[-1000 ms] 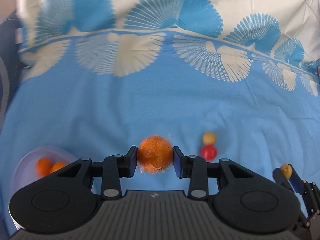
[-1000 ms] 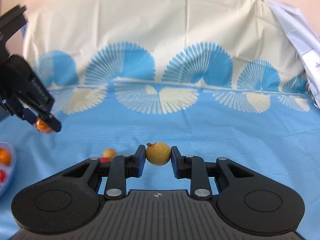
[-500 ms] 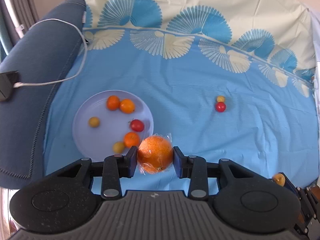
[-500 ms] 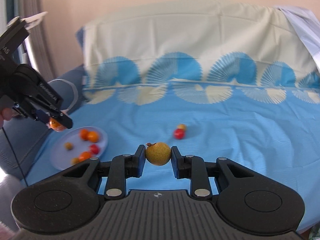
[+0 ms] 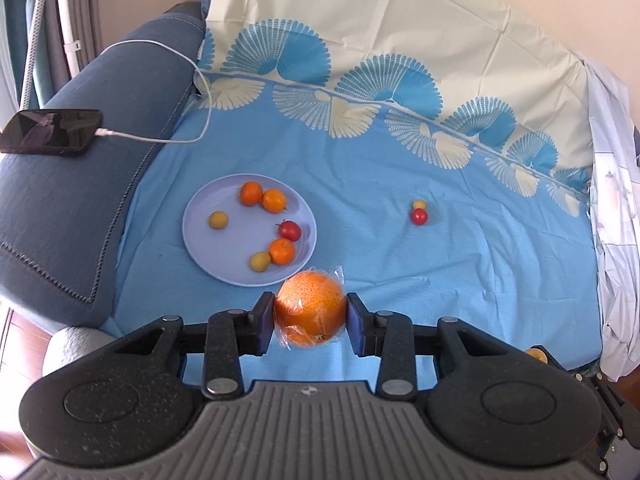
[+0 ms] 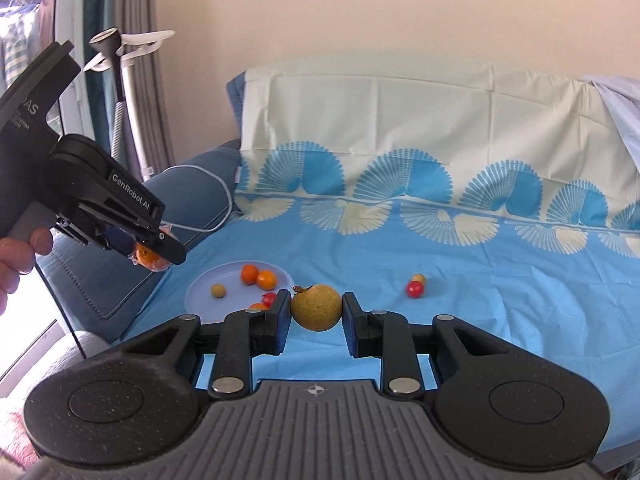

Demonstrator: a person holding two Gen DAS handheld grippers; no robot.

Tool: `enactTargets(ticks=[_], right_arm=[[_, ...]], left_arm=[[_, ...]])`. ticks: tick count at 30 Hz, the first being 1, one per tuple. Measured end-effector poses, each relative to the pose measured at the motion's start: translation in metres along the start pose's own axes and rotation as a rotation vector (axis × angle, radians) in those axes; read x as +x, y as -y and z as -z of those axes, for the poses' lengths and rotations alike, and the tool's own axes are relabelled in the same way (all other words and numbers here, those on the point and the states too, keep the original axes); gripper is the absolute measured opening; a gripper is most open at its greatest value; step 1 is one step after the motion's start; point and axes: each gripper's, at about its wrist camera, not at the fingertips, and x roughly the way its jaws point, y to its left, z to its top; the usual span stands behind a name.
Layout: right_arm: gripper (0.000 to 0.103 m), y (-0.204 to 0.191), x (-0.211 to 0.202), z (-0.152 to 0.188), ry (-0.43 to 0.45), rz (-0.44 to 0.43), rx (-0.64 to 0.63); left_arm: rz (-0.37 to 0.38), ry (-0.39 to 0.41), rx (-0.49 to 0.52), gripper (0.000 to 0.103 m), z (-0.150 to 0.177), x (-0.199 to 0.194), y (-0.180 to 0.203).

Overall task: Organize fruits
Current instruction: 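Carry the bagged mandarin and yellow fruit over the blue plate with both tools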

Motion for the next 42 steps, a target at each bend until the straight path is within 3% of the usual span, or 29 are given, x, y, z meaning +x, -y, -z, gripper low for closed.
enactTargets(ticks=[16,42], right_arm=[[0.028,-0.028,-0.017,-0.004,0.026,-0.003,-0.078],[0.028,-0.022,0.007,0.0,-0.02,-0.04,-0.041]], left_arm=[[0.011,0.042,-0.043,0.041,0.011,-0.023,-0.025],[-0.031,0.042,-0.07,0.041,-0.002,-0.014,-0.028]])
